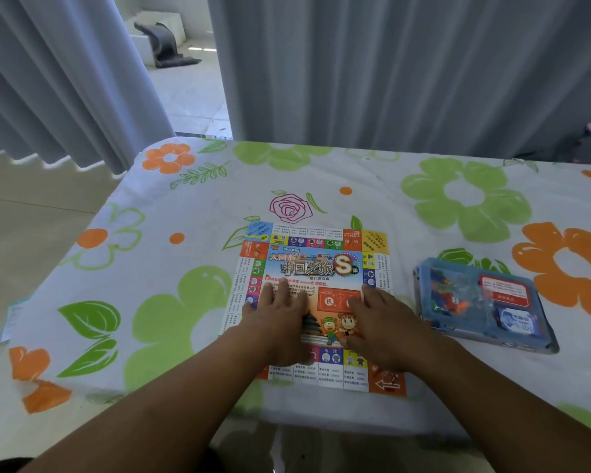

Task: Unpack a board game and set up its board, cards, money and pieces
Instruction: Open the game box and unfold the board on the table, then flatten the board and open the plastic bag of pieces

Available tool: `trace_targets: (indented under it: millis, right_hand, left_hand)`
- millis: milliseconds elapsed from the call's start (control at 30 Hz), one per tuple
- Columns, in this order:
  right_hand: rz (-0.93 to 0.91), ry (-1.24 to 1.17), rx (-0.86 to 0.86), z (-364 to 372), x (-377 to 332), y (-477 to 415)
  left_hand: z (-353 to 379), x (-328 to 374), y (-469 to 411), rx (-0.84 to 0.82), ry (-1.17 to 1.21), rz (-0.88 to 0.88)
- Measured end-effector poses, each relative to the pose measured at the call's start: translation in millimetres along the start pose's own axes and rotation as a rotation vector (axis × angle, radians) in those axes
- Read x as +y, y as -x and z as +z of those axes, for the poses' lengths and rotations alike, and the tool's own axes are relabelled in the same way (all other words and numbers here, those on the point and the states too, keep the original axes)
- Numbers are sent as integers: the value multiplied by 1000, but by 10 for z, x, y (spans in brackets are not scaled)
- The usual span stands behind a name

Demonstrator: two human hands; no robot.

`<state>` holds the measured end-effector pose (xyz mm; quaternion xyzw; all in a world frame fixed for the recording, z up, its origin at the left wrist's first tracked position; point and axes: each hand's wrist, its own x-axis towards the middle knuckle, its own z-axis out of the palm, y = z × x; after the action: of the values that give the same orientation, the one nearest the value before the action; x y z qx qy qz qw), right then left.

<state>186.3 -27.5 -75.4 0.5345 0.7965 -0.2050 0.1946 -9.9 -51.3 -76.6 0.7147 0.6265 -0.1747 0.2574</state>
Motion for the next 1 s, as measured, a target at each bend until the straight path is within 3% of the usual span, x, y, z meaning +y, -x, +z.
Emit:
trace_targets:
  millis: [400, 800, 1000]
  right_hand:
    - [-17, -112, 38, -56, -57, 65]
    - [35, -218, 269, -288, 264, 361]
    - [233, -269, 425, -362, 669, 538]
  left_hand:
    - [-4, -17, -4, 20, 22, -1]
    - [-356, 594, -84, 117, 144, 96]
    - [-519, 1052, -193, 209, 285, 199]
